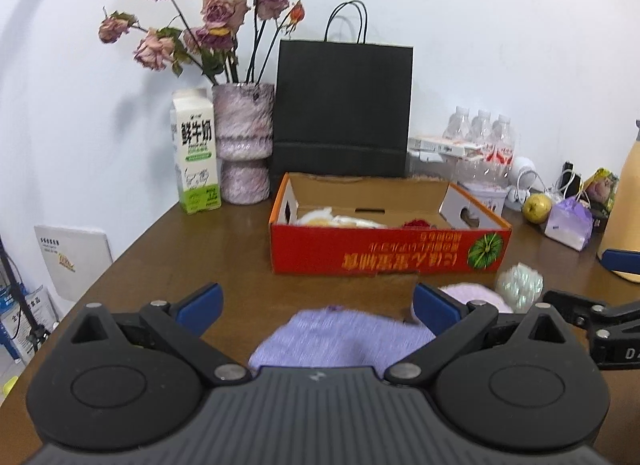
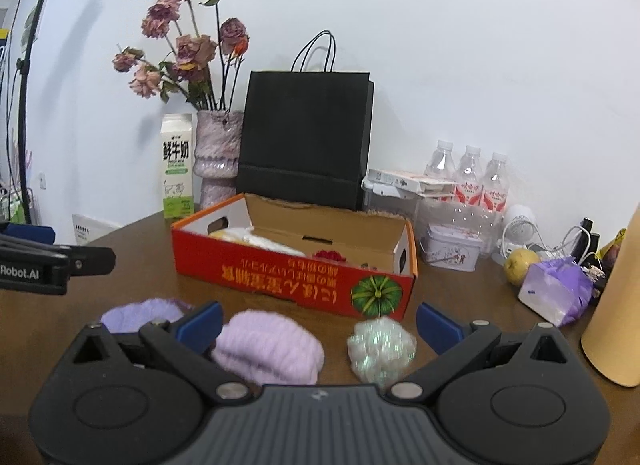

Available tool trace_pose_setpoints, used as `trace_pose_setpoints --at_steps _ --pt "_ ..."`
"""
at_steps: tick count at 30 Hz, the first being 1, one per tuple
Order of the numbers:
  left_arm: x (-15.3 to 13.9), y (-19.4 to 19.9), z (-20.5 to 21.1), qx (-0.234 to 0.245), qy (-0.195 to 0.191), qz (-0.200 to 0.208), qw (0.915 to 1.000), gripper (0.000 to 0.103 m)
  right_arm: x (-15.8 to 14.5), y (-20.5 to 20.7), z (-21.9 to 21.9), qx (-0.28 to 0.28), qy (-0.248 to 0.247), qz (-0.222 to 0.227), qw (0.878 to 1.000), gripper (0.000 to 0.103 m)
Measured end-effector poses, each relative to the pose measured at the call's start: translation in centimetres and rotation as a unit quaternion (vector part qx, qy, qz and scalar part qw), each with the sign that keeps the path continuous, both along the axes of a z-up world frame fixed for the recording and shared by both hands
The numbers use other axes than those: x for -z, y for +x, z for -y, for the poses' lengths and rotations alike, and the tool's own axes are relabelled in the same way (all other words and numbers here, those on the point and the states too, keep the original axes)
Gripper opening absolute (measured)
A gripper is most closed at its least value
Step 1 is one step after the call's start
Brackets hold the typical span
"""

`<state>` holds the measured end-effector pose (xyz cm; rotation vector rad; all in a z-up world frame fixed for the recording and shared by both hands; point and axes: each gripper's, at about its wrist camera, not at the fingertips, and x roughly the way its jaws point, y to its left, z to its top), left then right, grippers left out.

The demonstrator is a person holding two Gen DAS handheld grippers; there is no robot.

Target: Organize objects

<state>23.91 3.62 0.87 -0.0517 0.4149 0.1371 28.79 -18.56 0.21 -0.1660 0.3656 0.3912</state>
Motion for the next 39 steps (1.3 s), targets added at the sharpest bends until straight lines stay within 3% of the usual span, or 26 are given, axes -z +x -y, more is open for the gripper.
trace_pose_setpoints --at_steps 12,20,30,33,35,39 --pt "1.8 -2.2 -0.4 -0.006 0.002 -0.025 0.9997 0.103 3.5 -3.2 1.9 0.007 -0.01 -0.018 1.0 0.103" --pt "3.6 -2.0 0.8 0.012 0.002 -0.059 0.9982 0.103 5.2 -2.8 3.2 0.039 0.007 -0.024 0.999 0.103" --pt "4.6 4.0 0.9 -0.004 -0.046 -0.108 0.9931 0.103 5.4 -2.7 3.9 0.046 0.027 -0.023 0.998 0.103" --pt "6.0 5.5 0.0 -0.022 -0.084 -0.127 0.9881 0.103 5.4 -2.6 4.0 0.047 0.031 -0.025 0.998 0.103" --pt "6.8 5.7 -0.9 -0.02 -0.119 -0.127 0.9845 0.103 5.4 -2.6 3.9 0.046 0.031 -0.027 0.998 0.103" --pt "7.1 5.6 -0.9 -0.018 -0.117 -0.114 0.9864 0.103 5.5 -2.4 3.9 0.042 0.031 -0.031 0.998 0.103"
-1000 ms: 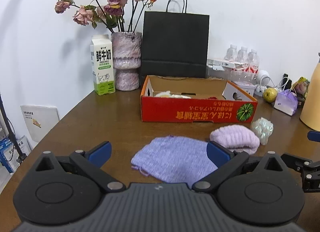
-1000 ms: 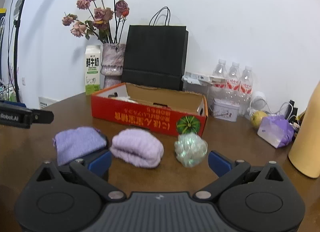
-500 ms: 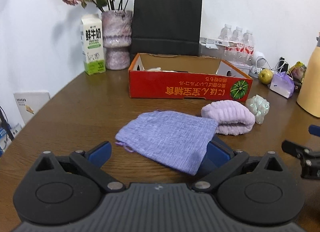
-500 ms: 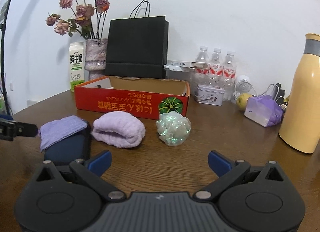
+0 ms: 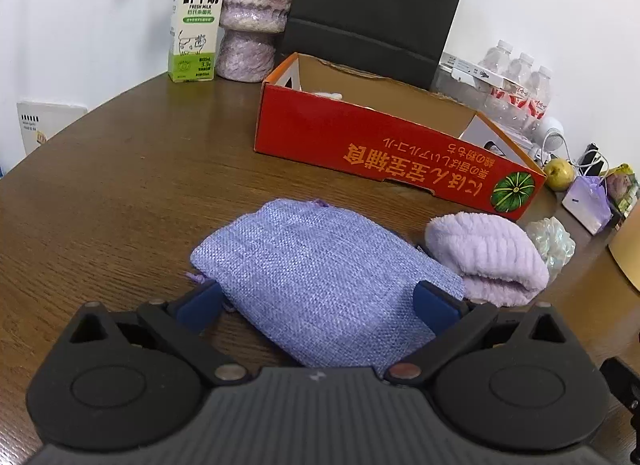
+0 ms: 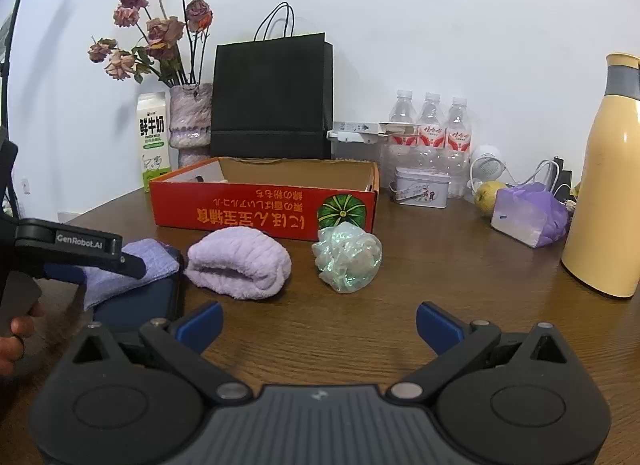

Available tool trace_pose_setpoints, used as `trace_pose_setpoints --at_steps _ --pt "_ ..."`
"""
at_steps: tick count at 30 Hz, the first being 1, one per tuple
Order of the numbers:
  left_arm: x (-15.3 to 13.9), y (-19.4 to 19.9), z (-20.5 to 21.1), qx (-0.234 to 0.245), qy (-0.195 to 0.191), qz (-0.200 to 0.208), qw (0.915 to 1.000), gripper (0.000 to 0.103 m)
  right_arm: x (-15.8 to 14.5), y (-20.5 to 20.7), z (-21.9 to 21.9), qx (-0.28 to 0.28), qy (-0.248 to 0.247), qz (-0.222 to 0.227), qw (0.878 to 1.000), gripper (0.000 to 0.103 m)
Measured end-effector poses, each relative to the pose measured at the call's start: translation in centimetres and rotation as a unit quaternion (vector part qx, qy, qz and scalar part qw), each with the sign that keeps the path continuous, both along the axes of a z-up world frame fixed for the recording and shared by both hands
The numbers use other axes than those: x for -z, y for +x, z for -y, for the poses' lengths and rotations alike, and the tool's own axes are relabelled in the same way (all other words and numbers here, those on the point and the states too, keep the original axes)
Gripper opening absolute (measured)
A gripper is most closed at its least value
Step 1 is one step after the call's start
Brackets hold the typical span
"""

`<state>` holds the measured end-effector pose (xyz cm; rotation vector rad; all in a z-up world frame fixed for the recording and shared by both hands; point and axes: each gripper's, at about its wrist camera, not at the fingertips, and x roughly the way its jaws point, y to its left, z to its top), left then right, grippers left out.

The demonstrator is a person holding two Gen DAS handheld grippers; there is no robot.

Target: Organize objects

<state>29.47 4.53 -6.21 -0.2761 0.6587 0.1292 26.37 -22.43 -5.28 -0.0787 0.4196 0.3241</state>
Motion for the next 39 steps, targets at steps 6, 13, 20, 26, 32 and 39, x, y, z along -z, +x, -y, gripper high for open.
trace_pose_setpoints --at_steps 6,13,20,26,32,39 --pt "-0.2 -0.7 0.4 0.019 -0.01 0.015 0.9996 0.083 0.1 0.2 0.2 0.002 0.003 -0.006 1.0 0.103" --pt "-0.7 -1.6 1.0 0.055 -0.02 0.037 0.9976 0.04 0.2 0.5 0.4 0.008 0.008 -0.014 1.0 0.103" --pt "-1.3 -3.3 1.6 0.058 0.013 0.059 0.9965 0.005 0.4 0.9 0.8 0.016 0.015 -0.023 0.999 0.103" --pt "-2.3 -6.6 1.0 0.051 0.053 0.087 0.9935 0.005 0.4 0.9 0.9 0.02 0.019 -0.024 0.999 0.103" --pt "-2.7 -8.7 0.3 0.078 0.149 0.067 0.9836 0.005 0.4 1.0 0.9 0.019 0.021 -0.027 0.999 0.103" --pt "-0.9 -8.0 -1.0 0.09 0.149 0.008 0.9847 0.01 0.5 1.1 0.9 0.022 0.021 -0.03 0.999 0.103"
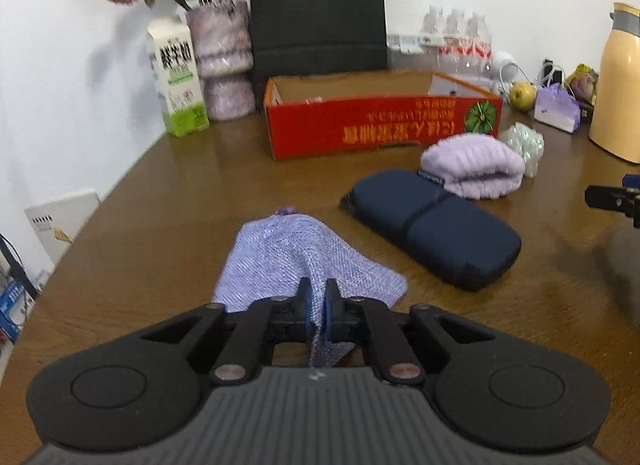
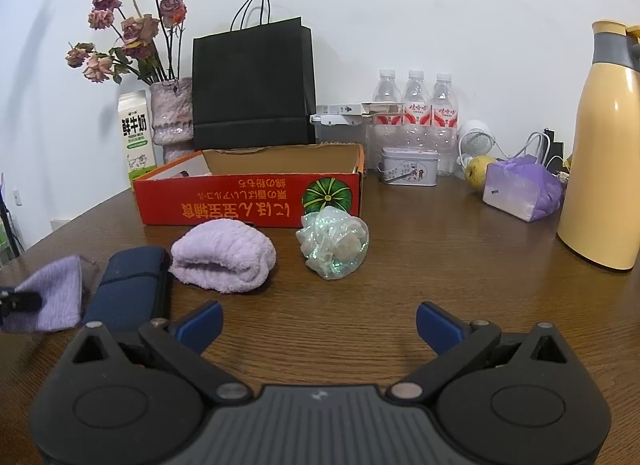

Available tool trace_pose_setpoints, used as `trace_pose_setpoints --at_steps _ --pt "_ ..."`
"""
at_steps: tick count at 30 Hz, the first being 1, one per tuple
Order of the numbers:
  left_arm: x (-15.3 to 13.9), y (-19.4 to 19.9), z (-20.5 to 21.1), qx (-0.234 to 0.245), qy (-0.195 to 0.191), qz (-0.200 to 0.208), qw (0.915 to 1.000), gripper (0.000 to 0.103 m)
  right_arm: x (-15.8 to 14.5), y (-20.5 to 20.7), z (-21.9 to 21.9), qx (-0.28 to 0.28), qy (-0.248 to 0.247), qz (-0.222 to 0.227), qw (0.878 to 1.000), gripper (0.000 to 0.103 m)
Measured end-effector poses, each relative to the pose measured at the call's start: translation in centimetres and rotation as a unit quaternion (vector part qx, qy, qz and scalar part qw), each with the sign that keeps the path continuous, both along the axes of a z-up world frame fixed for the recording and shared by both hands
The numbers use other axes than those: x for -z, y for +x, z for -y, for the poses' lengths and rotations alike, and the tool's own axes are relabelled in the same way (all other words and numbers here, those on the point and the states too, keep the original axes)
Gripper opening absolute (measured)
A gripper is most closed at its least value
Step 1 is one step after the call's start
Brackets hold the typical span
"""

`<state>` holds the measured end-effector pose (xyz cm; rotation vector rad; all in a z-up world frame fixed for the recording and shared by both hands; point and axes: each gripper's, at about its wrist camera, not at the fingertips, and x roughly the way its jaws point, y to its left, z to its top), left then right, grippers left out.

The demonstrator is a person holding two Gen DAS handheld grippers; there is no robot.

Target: Organize objects

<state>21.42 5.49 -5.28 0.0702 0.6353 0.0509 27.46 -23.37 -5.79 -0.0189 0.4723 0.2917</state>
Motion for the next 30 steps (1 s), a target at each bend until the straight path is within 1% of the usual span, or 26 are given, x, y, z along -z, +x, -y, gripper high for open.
trace_pose_setpoints --at_steps 1,2,3,4,5,6,8,10,12,13,15,19,21,22,23,24,25,26,27,28,30 --pt "0.2 0.1 0.0 -0.004 -0.002 -0.001 1.0 0.019 0.0 0.0 0.0 0.001 0.001 -0.001 1.0 0.103" --pt "0.3 0.1 0.0 -0.006 -0.001 0.0 1.0 0.034 0.0 0.1 0.1 0.002 0.001 -0.002 1.0 0.103" --pt "0.3 0.2 0.0 -0.008 0.0 0.003 1.0 0.043 0.0 0.1 0.1 0.003 0.002 -0.003 1.0 0.103" --pt "0.2 0.3 0.1 -0.014 0.002 0.008 0.9999 0.055 0.1 0.2 0.1 0.004 0.002 -0.004 1.0 0.103" --pt "0.1 0.4 0.1 -0.018 0.003 0.012 0.9998 0.06 0.1 0.2 0.1 0.004 0.002 -0.004 1.0 0.103" --pt "0.1 0.6 0.0 -0.021 0.002 0.014 0.9997 0.064 0.1 0.2 0.1 0.004 0.002 -0.005 1.0 0.103" --pt "0.1 1.4 -0.2 -0.031 -0.001 0.008 0.9995 0.086 0.1 0.2 0.1 0.004 0.001 -0.006 1.0 0.103" --pt "0.4 2.3 -0.4 -0.047 -0.003 -0.002 0.9989 0.089 0.1 0.2 0.1 0.004 0.002 -0.005 1.0 0.103" --pt "0.9 3.1 -0.8 -0.058 -0.009 -0.019 0.9981 0.097 0.0 0.2 0.0 0.004 0.002 -0.005 1.0 0.103" --pt "1.2 3.4 -1.0 -0.068 -0.013 -0.025 0.9973 0.103 0.0 0.2 0.1 0.004 0.001 -0.005 1.0 0.103" --pt "1.4 3.7 -1.8 -0.075 -0.041 -0.031 0.9958 0.103 0.0 0.2 0.0 0.004 0.001 -0.005 1.0 0.103" --pt "1.4 3.8 -1.7 -0.08 -0.04 -0.031 0.9955 0.103 0.0 0.2 0.0 0.004 0.0 -0.005 1.0 0.103" --pt "1.4 3.5 -1.5 -0.08 -0.04 -0.026 0.9957 0.098 0.0 0.2 0.0 0.004 0.001 -0.005 1.0 0.103" --pt "1.4 3.3 -1.3 -0.075 -0.04 -0.022 0.9962 0.091 0.0 0.2 -0.1 0.004 0.001 -0.005 1.0 0.103" --pt "1.2 3.0 -0.9 -0.07 -0.039 -0.018 0.9966 0.079 0.0 0.2 0.0 0.005 0.001 -0.005 1.0 0.103" --pt "1.2 2.8 -0.5 -0.064 -0.039 -0.013 0.9971 0.072 0.0 0.2 0.0 0.005 0.002 -0.005 1.0 0.103" --pt "1.1 2.5 0.0 -0.059 -0.038 -0.008 0.9975 0.058 0.0 0.2 0.0 0.006 0.002 -0.006 1.0 0.103" --pt "1.0 2.2 0.4 -0.053 -0.038 -0.003 0.9979 0.04 0.0 0.2 0.0 0.006 0.002 -0.006 1.0 0.103" --pt "0.9 2.0 0.9 -0.047 -0.039 0.001 0.9981 0.025 0.0 0.2 0.1 0.006 0.002 -0.006 1.0 0.103" --pt "0.9 1.7 1.1 -0.04 -0.05 0.003 0.998 0.004 0.0 0.2 0.1 0.006 0.002 -0.006 1.0 0.103" --pt "0.8 1.3 1.0 -0.038 -0.064 0.009 0.9971 0.003 0.0 0.2 0.1 0.008 0.003 -0.005 1.0 0.103"
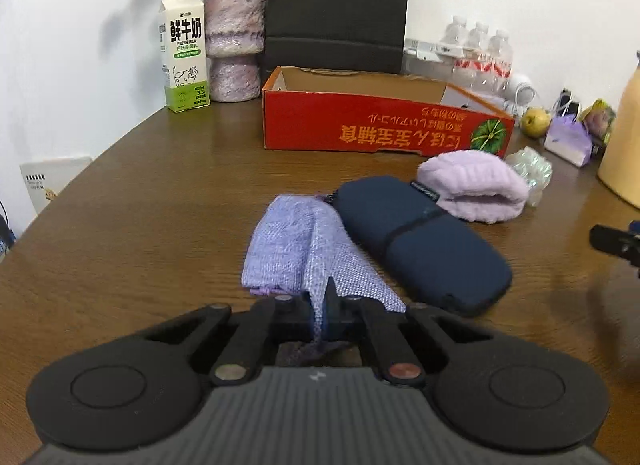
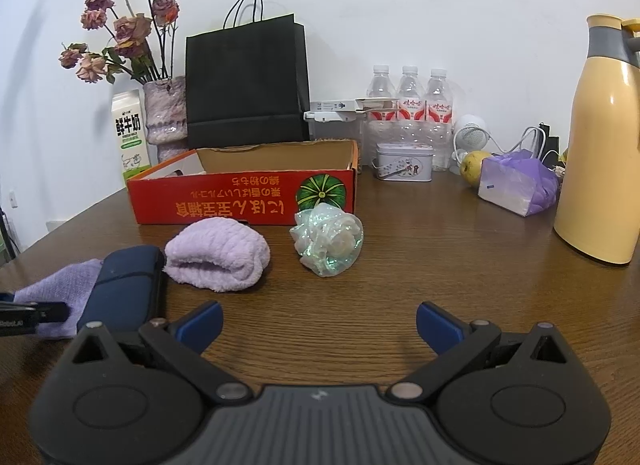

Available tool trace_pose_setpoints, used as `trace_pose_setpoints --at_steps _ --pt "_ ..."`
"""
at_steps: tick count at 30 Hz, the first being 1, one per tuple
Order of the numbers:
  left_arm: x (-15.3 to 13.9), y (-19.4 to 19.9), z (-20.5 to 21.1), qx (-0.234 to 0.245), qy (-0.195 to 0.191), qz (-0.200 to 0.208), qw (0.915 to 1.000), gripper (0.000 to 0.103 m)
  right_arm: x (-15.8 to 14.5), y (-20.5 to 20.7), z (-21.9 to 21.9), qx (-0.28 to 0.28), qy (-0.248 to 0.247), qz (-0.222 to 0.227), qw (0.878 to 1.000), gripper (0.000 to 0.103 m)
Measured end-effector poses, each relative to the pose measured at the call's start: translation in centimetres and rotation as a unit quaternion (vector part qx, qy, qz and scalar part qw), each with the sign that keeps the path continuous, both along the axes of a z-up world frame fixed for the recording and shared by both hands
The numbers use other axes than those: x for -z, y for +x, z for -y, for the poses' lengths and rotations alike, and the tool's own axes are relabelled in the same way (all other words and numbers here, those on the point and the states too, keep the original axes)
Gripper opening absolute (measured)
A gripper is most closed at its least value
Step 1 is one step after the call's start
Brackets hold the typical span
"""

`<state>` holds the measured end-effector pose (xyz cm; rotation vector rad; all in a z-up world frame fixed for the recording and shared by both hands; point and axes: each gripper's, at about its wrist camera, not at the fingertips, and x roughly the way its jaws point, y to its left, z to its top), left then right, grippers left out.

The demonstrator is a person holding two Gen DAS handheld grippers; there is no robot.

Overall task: Organize objects
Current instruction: 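Grasp the lavender linen pouch with the left tool and lift it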

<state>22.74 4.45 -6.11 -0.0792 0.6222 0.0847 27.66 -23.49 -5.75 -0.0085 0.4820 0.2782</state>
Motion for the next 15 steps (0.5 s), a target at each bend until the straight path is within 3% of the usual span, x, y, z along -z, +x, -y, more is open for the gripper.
trace_pose_setpoints --at_steps 7,15 --pt "-1.2 -2.1 -0.6 0.006 0.022 0.047 0.9986 0.003 0.0 -0.2 -0.5 -0.013 -0.013 0.004 1.0 0.103" --pt "-1.9 -2.1 -4.4 -0.005 0.043 0.052 0.9977 0.003 -0.1 -0.7 -2.3 -0.041 -0.031 0.011 0.999 0.103"
